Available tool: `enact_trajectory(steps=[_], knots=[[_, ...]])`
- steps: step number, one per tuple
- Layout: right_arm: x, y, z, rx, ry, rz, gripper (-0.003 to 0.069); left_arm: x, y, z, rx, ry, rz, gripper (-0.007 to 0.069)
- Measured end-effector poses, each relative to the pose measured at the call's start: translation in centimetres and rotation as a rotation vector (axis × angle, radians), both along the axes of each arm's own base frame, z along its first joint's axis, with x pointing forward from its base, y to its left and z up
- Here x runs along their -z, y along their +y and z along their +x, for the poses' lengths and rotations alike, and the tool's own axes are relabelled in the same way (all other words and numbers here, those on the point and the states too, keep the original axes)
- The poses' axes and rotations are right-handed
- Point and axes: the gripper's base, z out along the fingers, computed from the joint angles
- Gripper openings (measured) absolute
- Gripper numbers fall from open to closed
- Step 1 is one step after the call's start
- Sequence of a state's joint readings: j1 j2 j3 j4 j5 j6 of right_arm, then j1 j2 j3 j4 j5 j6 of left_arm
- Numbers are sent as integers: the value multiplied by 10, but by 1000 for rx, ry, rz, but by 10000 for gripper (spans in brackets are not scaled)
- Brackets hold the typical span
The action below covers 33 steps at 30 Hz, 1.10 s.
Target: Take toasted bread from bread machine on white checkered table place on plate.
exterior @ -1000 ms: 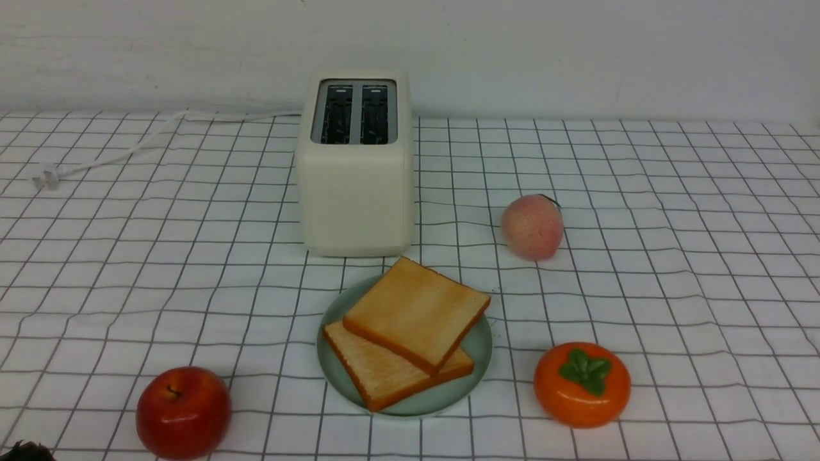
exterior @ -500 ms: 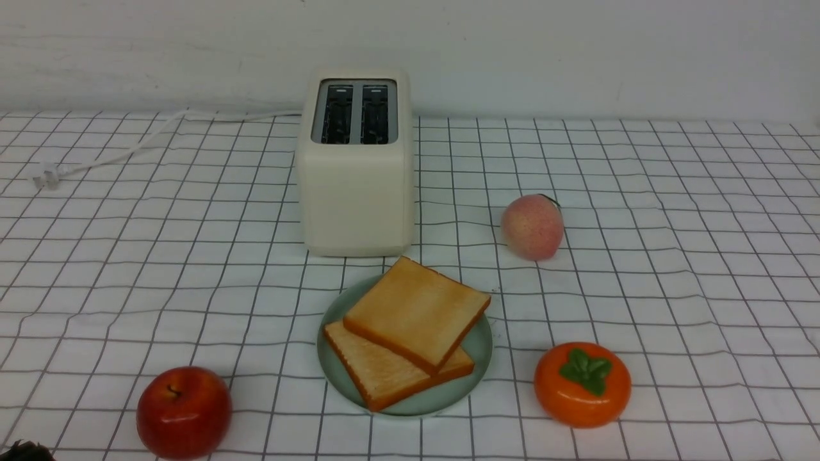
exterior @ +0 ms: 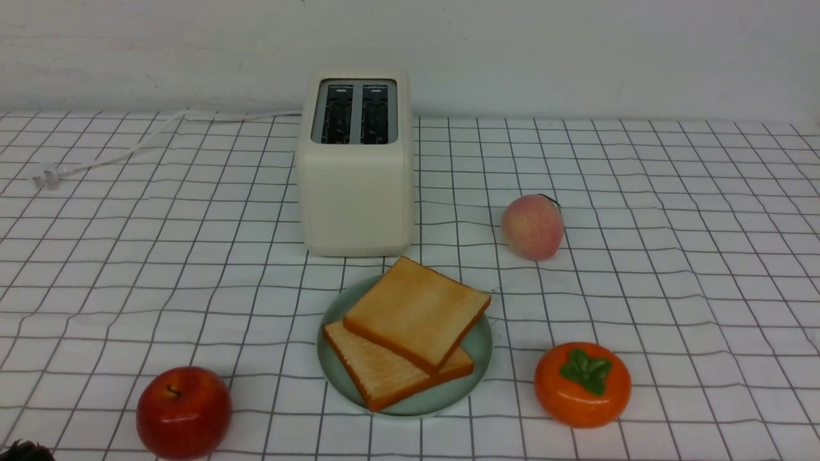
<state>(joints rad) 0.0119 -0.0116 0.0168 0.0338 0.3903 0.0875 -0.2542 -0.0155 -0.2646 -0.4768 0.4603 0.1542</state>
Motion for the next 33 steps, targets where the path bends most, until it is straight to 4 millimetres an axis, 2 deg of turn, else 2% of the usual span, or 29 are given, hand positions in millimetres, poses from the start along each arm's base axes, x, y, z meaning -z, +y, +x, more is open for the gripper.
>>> enact_trajectory(steps=[20,26,28,29,33], knots=[[0,0,0,0,0,0,10,-1,2,1,-17,-29,35,59],[0,0,0,0,0,0,14,-7,9,4,-112,-124,102,37],[0,0,0,0,0,0,18,-8,13,6,-194,-132,110,-13],[0,0,0,0,0,0,19,-7,15,6,-233,-127,116,-13],[0,0,0,0,0,0,23,5,20,11,-370,-78,138,-13]])
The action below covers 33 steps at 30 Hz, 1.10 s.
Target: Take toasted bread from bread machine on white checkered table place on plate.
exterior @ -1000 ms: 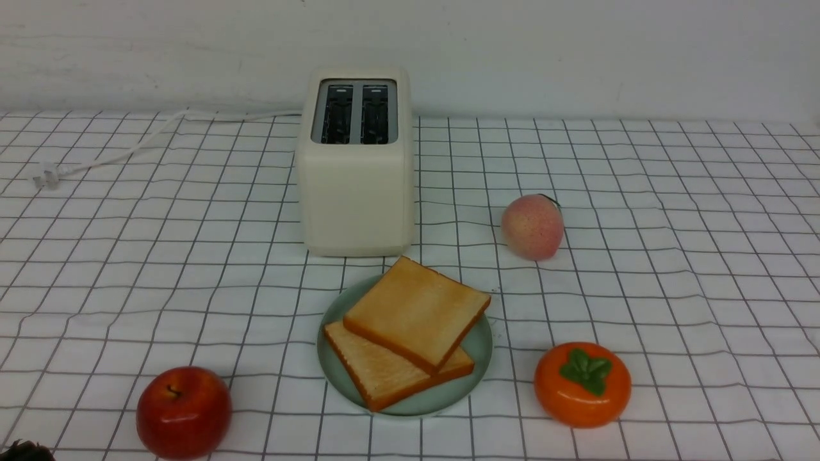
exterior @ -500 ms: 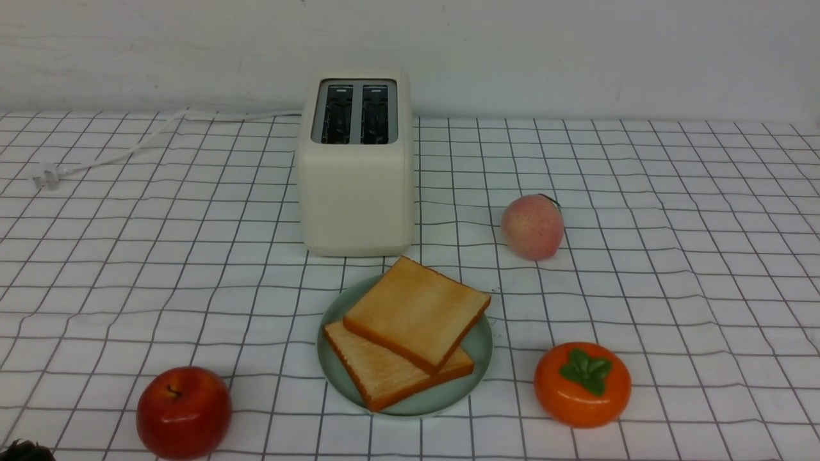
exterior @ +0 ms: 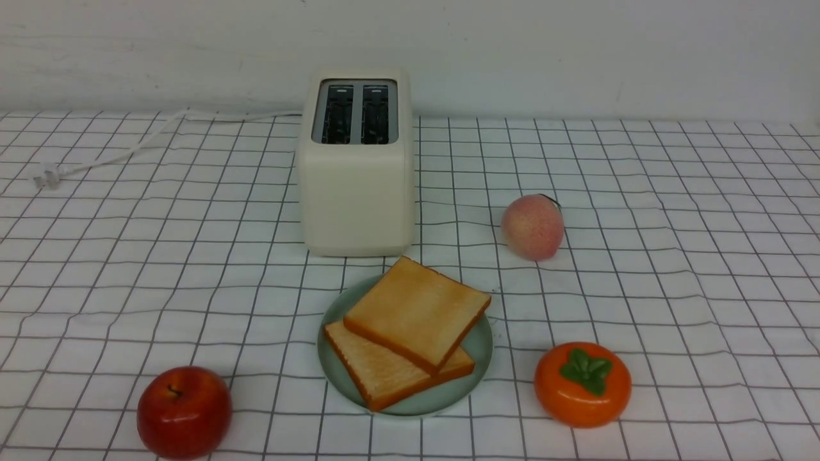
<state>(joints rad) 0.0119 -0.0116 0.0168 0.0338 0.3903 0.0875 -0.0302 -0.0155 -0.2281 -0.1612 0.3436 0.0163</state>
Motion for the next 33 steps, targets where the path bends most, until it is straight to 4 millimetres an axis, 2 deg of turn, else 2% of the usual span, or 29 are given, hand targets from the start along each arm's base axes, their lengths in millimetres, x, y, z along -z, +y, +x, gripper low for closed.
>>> enact_trajectory(steps=[3,6,10,17,33], knots=[[0,0,0,0,0,0,26,17,2,6,-37,45,-2,-13],[0,0,0,0,0,0,33,60,3,15,-62,147,-42,-13],[0,0,0,0,0,-4,38,87,2,15,-72,299,-140,-13],[0,0,0,1,0,-7,48,89,2,14,-86,319,-220,-13],[0,0,0,1,0,-7,76,89,2,14,-88,314,-225,-13]])
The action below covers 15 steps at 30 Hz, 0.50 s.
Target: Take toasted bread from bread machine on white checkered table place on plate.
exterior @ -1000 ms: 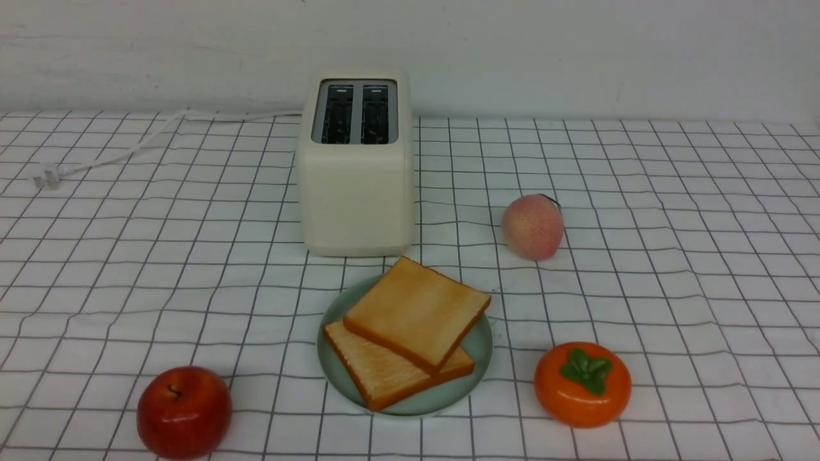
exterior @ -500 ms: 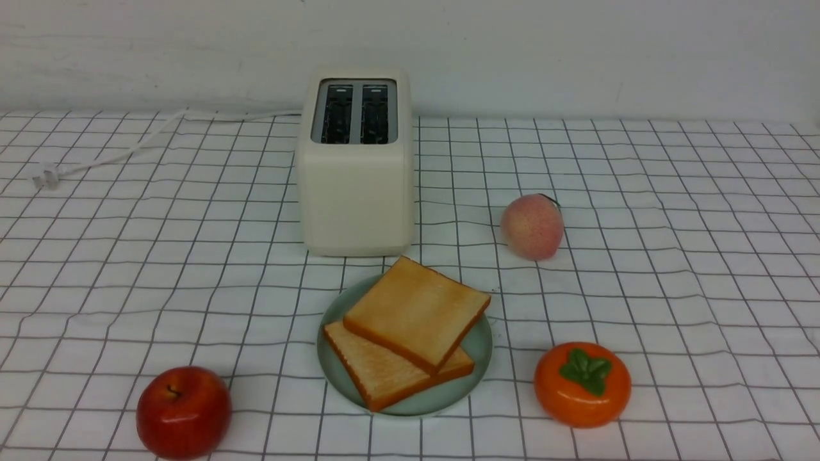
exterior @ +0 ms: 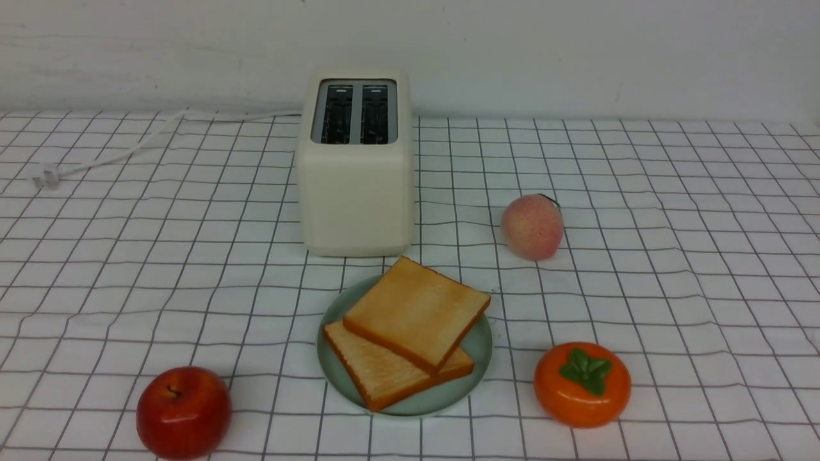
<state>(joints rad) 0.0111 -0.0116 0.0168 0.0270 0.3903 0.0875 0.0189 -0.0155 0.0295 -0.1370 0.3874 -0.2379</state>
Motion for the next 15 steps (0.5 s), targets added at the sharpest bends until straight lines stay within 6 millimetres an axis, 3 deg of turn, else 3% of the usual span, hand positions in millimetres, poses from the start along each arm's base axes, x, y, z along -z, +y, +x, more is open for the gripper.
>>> enact_trajectory(steps=[15], knots=[[0,0,0,0,0,0,94,0,0,0,0,-1,1,-13]])
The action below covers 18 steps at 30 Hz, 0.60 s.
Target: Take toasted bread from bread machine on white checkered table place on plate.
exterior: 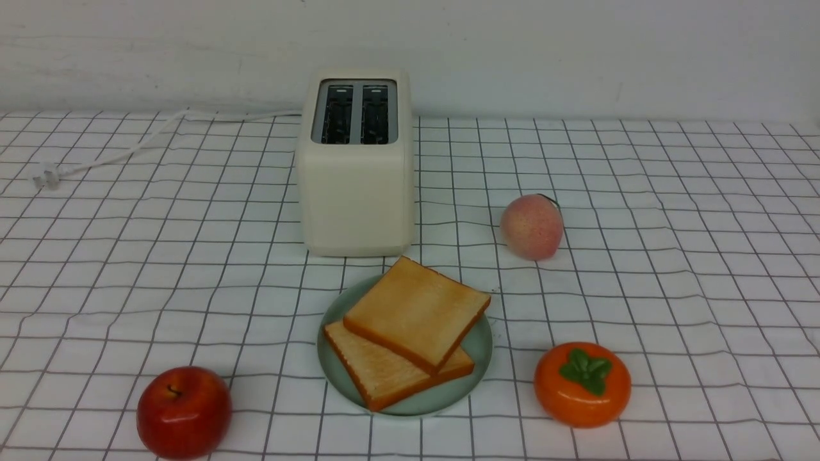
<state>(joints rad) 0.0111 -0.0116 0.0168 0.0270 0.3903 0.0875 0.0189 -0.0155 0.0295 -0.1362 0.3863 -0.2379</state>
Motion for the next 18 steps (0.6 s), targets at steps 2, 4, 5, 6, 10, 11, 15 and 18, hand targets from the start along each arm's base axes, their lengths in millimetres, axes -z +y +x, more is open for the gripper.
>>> enact_trajectory(steps=[2,4,5,6,10,11,15,18], knots=[[0,0,0,0,0,0,95,0,0,0,0,0,0,-13],[0,0,0,0,0,0,96,0,0,0,0,0,0,-12],[0,0,0,0,0,0,99,0,0,0,0,0,0,-12],[0,0,0,0,0,0,100,0,0,0,0,0,0,-11],[0,0,0,0,0,0,106,0,0,0,0,0,0,-8],[0,0,0,0,0,0,106,0,0,0,0,0,0,-9],[0,0,0,0,0,0,111,0,0,0,0,0,0,-8],[0,0,0,0,0,0,114,0,0,0,0,0,0,-8]])
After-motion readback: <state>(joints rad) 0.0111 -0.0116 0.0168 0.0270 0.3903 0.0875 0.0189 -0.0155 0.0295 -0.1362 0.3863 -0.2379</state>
